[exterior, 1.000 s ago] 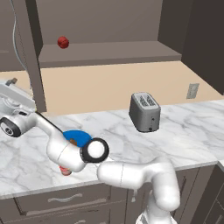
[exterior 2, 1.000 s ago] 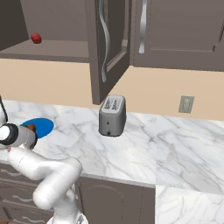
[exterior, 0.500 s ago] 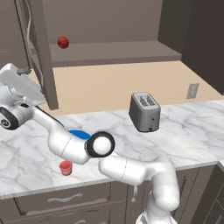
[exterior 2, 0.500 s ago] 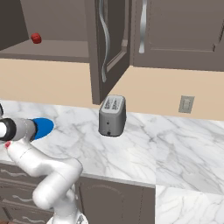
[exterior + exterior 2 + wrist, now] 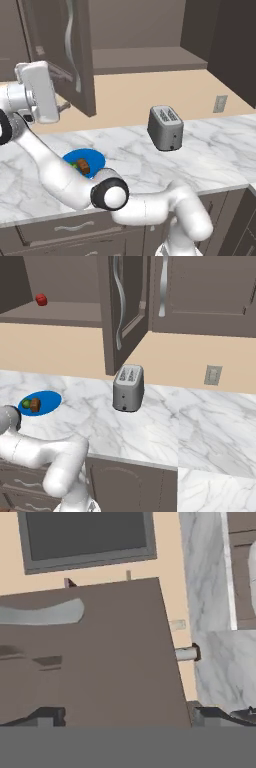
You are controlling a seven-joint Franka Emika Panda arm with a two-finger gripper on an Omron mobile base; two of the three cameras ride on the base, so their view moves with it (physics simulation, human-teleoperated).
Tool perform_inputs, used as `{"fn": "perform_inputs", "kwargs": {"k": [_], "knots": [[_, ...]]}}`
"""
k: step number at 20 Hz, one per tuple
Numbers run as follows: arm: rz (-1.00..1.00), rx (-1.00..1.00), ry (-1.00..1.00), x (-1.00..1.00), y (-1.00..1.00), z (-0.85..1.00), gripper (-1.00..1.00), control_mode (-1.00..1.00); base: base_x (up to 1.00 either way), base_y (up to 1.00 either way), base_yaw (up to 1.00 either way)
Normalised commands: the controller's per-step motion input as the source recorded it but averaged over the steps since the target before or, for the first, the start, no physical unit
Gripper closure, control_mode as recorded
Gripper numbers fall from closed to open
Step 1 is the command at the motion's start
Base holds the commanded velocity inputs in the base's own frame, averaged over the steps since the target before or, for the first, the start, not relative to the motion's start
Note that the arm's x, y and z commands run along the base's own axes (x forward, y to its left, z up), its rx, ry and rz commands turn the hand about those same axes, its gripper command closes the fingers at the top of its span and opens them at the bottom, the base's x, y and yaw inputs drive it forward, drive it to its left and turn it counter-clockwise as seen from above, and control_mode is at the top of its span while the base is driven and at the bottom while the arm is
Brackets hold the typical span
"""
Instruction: Pick the avocado and bread from the counter and place them on the plate. Then pick the jam from the cabinet and place it next to the plate. Lastly close the cabinet door.
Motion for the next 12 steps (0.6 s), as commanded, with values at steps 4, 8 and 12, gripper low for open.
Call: {"fn": "perform_inputs", "kwargs": {"k": [4,8,12], "knots": [[0.24,0.52,0.00,-0.07,-1.00,0.47,-1.00,-1.00,0.00,0.00,0.00],[0.25,0.40,0.00,0.81,-1.00,-0.02,-1.00,-1.00,0.00,0.00,0.00],[0.29,0.33,0.00,1.00,-0.99,-0.03,-1.00,-1.00,0.00,0.00,0.00]]}}
